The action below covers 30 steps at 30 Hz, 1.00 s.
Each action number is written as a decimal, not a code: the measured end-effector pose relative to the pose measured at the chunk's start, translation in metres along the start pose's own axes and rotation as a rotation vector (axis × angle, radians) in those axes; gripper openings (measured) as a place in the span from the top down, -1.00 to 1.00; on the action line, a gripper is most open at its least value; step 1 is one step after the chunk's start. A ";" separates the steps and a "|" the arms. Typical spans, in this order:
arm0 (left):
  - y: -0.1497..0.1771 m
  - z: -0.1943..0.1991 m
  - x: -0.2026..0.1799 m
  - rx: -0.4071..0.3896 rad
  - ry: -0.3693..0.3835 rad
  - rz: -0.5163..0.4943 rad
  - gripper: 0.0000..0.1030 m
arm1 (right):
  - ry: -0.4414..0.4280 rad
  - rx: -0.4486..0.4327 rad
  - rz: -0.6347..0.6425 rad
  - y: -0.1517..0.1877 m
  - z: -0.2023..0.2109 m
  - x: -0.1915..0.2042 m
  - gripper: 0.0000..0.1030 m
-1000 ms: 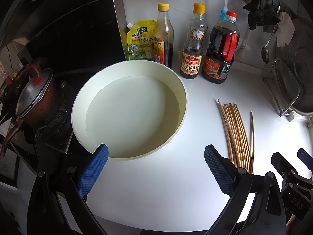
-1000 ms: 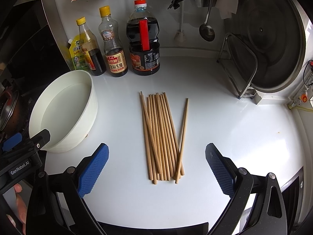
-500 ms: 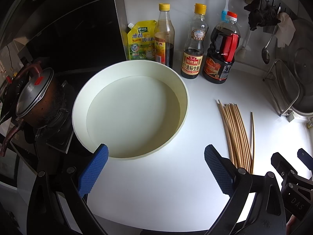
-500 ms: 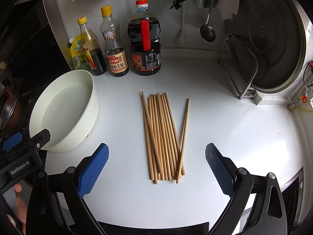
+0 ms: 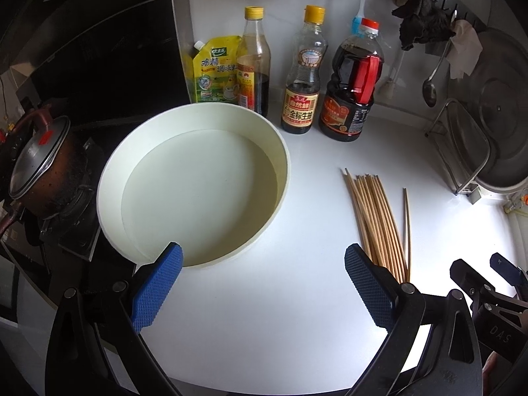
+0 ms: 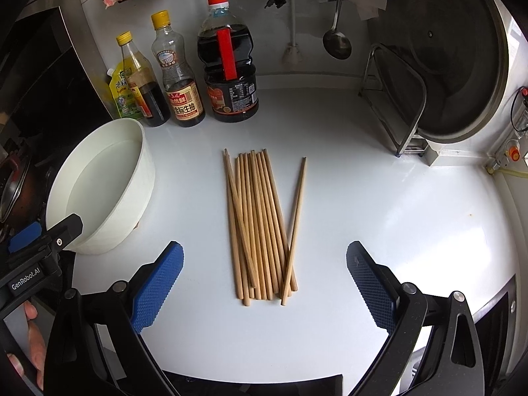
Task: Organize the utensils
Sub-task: 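Move the right tool toward the bamboo chopstick pile while the left tool follows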
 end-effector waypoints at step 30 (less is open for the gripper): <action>0.060 -0.126 -0.081 0.132 0.031 -0.053 -0.88 | -0.013 0.081 0.038 0.035 -0.146 -0.070 -0.84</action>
Point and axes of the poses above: each gripper's, at about its wrist camera, not at the fingertips, and z roughly against the way its jaws point, x to its left, y to its underside, the point moved 9 cm from there along -z, roughly the way its jaws point, and after that the axes turned 8 degrees about z, right-handed, at the moved point
